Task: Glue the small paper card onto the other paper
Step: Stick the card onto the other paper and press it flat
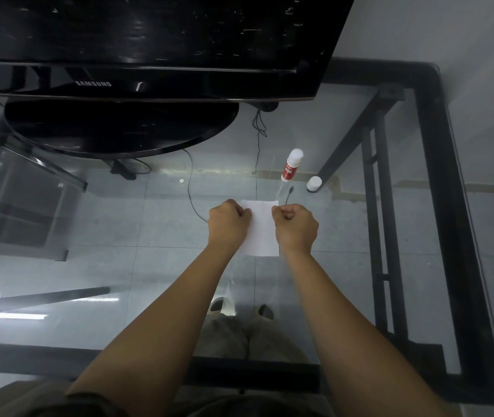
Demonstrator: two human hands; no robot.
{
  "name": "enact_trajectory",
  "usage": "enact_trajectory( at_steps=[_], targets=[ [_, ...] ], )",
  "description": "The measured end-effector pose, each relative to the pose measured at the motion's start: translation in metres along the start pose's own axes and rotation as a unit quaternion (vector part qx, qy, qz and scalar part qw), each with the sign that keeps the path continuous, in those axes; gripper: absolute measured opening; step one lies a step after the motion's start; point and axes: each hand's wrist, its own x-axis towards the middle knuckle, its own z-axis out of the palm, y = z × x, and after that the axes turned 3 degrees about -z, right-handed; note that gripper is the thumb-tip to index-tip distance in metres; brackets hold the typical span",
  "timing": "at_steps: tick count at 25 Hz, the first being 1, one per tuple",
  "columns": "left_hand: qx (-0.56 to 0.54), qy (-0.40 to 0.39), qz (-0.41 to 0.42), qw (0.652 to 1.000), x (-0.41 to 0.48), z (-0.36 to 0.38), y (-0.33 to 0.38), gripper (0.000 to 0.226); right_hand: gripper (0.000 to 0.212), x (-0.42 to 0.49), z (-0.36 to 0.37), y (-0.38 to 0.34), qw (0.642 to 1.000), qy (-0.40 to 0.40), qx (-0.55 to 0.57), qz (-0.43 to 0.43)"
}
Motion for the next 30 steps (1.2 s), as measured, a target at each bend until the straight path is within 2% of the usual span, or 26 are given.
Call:
enact_trajectory(
  at_steps=[4,7,10,14,17,19,22,27,30],
  targets=[
    [0.001,0.003,-0.021,1.000,0.000,0.001,0.002,0.030,0.014,0.001,0.001,-0.001,1.000,0.004,-0.026,-0.016],
    [0.008,-0.001,-0.042,0.999,0.002,-0.002,0.005,0.038,0.017,0.003,0.002,-0.002,0.995,0.006,-0.087,-0.043],
    [-0.007,-0.018,-0.074,0.997,0.005,-0.009,0.007,0.037,0.021,0.007,-0.001,0.001,0.984,-0.009,-0.130,-0.120],
    [-0.025,-0.025,-0.081,0.996,0.005,-0.012,0.007,0.031,0.025,0.010,-0.018,0.022,0.930,-0.108,-0.186,-0.297],
    [-0.020,-0.020,-0.078,0.997,0.005,-0.010,0.005,0.025,0.041,0.012,-0.030,0.034,0.870,-0.164,-0.299,-0.355],
    [-0.017,-0.017,-0.076,0.997,0.006,-0.008,0.004,0.025,0.048,0.012,-0.032,0.037,0.837,-0.194,-0.361,-0.362],
    [0.005,-0.026,-0.069,0.997,0.008,-0.008,0.003,0.028,0.053,0.011,-0.031,0.040,0.818,-0.223,-0.402,-0.347],
    [0.198,-0.004,0.001,0.980,0.002,-0.017,-0.012,0.053,0.068,0.011,-0.032,0.042,0.800,-0.248,-0.431,-0.337],
    [0.255,-0.010,0.059,0.965,-0.009,-0.023,-0.029,0.054,0.072,0.011,-0.030,0.041,0.797,-0.252,-0.438,-0.331]
  ],
)
